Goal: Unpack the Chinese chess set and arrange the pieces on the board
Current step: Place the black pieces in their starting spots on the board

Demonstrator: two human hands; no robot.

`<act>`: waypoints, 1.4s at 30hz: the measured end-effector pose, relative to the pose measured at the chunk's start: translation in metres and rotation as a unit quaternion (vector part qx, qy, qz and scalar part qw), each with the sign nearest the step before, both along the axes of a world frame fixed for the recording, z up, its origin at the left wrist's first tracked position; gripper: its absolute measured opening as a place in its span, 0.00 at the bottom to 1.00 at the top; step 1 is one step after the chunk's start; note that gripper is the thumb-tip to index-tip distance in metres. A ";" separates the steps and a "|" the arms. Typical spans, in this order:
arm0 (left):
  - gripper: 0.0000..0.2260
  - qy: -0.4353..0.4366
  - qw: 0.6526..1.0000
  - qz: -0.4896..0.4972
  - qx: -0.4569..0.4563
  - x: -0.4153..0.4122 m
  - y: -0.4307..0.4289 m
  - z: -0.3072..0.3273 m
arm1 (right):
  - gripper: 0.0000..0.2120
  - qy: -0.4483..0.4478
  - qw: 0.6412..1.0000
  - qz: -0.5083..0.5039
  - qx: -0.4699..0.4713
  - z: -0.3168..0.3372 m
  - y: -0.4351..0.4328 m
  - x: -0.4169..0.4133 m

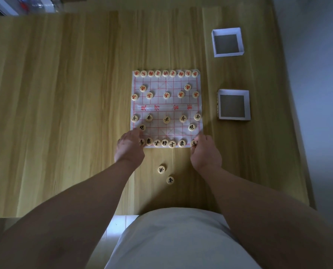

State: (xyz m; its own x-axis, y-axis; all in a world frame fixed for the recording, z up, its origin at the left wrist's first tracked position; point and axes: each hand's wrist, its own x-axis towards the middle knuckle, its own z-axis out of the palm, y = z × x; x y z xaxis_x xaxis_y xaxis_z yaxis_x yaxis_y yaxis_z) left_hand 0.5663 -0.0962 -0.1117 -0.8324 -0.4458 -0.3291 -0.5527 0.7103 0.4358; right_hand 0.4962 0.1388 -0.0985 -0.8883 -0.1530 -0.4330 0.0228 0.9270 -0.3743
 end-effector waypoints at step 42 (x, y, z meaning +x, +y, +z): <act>0.10 0.001 0.973 -0.230 -0.009 0.057 0.049 0.004 | 0.19 -0.030 0.909 0.416 0.015 0.011 -0.002 0.050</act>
